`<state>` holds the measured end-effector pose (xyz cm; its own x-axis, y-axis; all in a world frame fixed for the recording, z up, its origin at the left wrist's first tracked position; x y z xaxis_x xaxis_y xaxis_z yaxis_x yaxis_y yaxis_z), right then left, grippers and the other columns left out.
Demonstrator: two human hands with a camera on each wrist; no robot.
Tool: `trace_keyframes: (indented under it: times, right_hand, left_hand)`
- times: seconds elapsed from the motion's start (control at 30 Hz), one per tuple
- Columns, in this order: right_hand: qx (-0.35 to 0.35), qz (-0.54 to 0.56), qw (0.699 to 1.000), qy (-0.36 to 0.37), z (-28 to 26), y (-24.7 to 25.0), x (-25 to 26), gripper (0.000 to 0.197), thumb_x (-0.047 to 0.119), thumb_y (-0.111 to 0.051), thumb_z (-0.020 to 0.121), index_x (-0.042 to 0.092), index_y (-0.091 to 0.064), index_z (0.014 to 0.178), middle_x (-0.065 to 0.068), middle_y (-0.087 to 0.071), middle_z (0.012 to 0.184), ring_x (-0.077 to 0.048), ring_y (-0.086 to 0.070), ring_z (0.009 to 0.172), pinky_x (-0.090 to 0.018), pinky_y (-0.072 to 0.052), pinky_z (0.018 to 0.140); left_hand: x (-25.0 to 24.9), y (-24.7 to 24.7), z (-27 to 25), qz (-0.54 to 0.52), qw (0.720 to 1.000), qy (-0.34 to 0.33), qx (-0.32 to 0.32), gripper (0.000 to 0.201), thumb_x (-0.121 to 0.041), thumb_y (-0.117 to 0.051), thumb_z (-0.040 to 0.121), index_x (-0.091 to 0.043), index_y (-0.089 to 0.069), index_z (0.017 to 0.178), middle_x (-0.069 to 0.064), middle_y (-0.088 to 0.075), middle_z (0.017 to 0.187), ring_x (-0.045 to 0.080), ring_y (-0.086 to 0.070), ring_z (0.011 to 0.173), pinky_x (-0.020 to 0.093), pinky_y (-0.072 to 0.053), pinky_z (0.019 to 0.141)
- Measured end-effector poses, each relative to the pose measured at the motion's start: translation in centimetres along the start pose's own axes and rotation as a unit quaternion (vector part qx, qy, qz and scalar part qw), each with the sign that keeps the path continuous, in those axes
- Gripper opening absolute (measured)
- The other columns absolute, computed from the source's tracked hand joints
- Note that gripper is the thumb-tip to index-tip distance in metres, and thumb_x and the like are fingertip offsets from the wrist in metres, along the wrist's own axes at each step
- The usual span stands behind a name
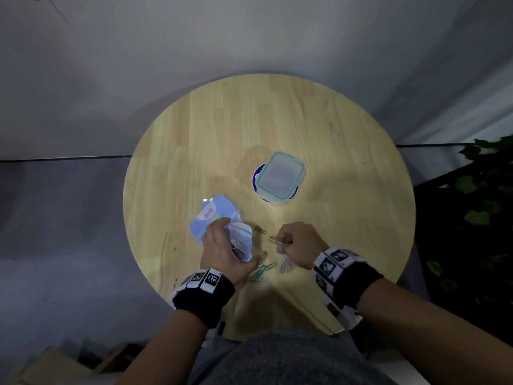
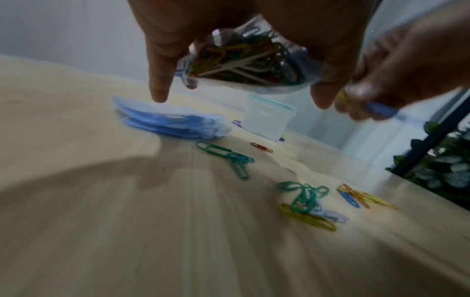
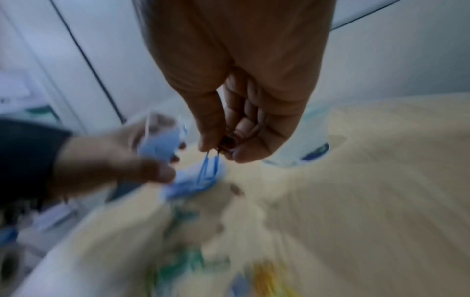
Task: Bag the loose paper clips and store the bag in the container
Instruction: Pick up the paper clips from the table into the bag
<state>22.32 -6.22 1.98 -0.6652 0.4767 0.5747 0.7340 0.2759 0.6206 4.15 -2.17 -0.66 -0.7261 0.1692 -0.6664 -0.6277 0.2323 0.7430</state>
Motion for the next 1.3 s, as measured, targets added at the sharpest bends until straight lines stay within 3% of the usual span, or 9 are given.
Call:
trace_keyframes:
  times: [0.17, 0.27, 0.4, 0.53, 0.67, 0.97, 1.03, 1.13, 1.3]
  right_hand:
    - [-0.091, 0.26, 0.959, -0.068, 0.4, 3.7, 1.9, 0.01, 0.002, -0.071, 0.072, -0.003, -0.065, 0.068, -0.008, -0.055, 0.055, -0.018, -0.05, 0.048, -0.035, -0.048, 0.059]
    - [-0.172, 0.23, 0.956, -0.059, 0.7, 4.4, 2.9, 0.011, 0.009, -0.074, 0.07, 0.009, -0.064, 0.065, -0.005, -0.06, 0.062, -0.019, -0.056, 0.058, -0.035, -0.052, 0.067]
    - [-0.22, 0.183, 0.957, -0.047, 0.2, 4.2, 3.6, 0.013, 0.014, -0.073, 0.074, 0.007, -0.069, 0.083, -0.002, -0.066, 0.074, -0.013, -0.059, 0.069, -0.017, -0.044, 0.062]
    - [-0.259, 0.211, 0.942, -0.042, -0.1, 4.4, 3.7, 0.013, 0.017, -0.073, 0.074, 0.009, -0.07, 0.083, -0.007, -0.072, 0.078, -0.019, -0.066, 0.073, -0.03, -0.053, 0.074]
    - [-0.224, 0.16, 0.96, -0.047, -0.6, 3.7, 3.5, 0.013, 0.023, -0.074, 0.072, 0.012, -0.071, 0.075, 0.0, -0.07, 0.069, -0.019, -0.067, 0.072, -0.031, -0.055, 0.072]
    - [-0.097, 0.021, 0.995, 0.032, -1.9, 3.9, 5.2, 0.023, 0.016, -0.052, 0.089, 0.003, -0.071, 0.093, -0.017, -0.07, 0.094, -0.03, -0.062, 0.089, -0.032, -0.049, 0.075]
    - [-0.118, 0.026, 0.992, 0.041, -2.1, 4.2, 5.5, 0.022, 0.012, -0.053, 0.087, 0.008, -0.072, 0.098, -0.013, -0.071, 0.1, -0.028, -0.063, 0.096, -0.034, -0.052, 0.083]
    - [-0.171, 0.05, 0.983, 0.038, -2.5, 4.6, 5.6, 0.01, 0.012, -0.064, 0.078, 0.018, -0.071, 0.08, -0.003, -0.073, 0.082, -0.022, -0.066, 0.083, -0.032, -0.054, 0.073]
    - [-0.162, 0.137, 0.976, 0.057, -2.0, 4.4, 5.5, 0.011, 0.012, -0.063, 0.077, 0.017, -0.07, 0.072, 0.003, -0.072, 0.075, -0.015, -0.066, 0.076, -0.034, -0.055, 0.073]
  left_hand:
    - [-2.4, -0.9, 0.3, 0.044, 0.997, -0.062, 0.011, 0.093, -0.044, -0.078, 0.045, -0.011, -0.039, 0.122, 0.011, -0.052, 0.114, 0.034, -0.049, 0.106, 0.039, -0.042, 0.092]
    - [-4.3, -1.4, 0.7, 0.028, 0.997, -0.071, -0.02, 0.092, -0.052, -0.074, 0.048, -0.009, -0.04, 0.122, 0.011, -0.05, 0.114, 0.032, -0.047, 0.106, 0.039, -0.04, 0.09]
    - [-5.8, -1.7, 1.3, 0.009, 0.996, -0.079, -0.041, 0.087, -0.045, -0.071, 0.049, -0.009, -0.038, 0.121, 0.012, -0.049, 0.113, 0.034, -0.048, 0.103, 0.037, -0.038, 0.087]
    - [-6.7, -1.9, 1.2, -0.011, 0.996, -0.073, -0.054, 0.076, -0.043, -0.058, 0.053, -0.009, -0.041, 0.118, 0.012, -0.051, 0.108, 0.035, -0.05, 0.094, 0.035, -0.037, 0.082]
    - [-6.8, -2.1, 1.4, -0.005, 0.994, -0.086, -0.065, 0.084, -0.033, -0.08, 0.05, -0.008, -0.039, 0.119, 0.012, -0.051, 0.11, 0.033, -0.049, 0.101, 0.038, -0.04, 0.086]
    - [-7.9, -0.9, 1.3, -0.034, 0.991, -0.09, -0.093, 0.074, -0.045, -0.062, 0.059, -0.01, -0.038, 0.12, 0.013, -0.05, 0.113, 0.034, -0.051, 0.099, 0.043, -0.046, 0.081]
    - [-8.1, -0.9, 1.3, -0.048, 0.991, -0.083, -0.097, 0.073, -0.045, -0.061, 0.06, -0.012, -0.037, 0.12, 0.011, -0.049, 0.114, 0.032, -0.051, 0.099, 0.041, -0.047, 0.076]
    - [-8.0, -0.9, 1.0, -0.063, 0.992, -0.058, -0.088, 0.08, -0.049, -0.063, 0.057, -0.014, -0.035, 0.122, 0.008, -0.047, 0.117, 0.029, -0.049, 0.102, 0.03, -0.04, 0.07]
    - [-7.0, -0.6, 1.3, -0.059, 0.992, -0.044, -0.098, 0.083, -0.035, -0.076, 0.053, -0.011, -0.036, 0.121, 0.01, -0.048, 0.114, 0.029, -0.05, 0.101, 0.033, -0.044, 0.076]
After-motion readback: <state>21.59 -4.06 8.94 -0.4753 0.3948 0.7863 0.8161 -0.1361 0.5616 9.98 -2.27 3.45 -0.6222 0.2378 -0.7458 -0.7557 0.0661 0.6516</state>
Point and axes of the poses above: each hand's wrist, its own z-axis towards the middle knuckle, its own y-axis out of the back of the hand, x = y × z, the point moved 4 cm from there along z, towards the middle knuckle
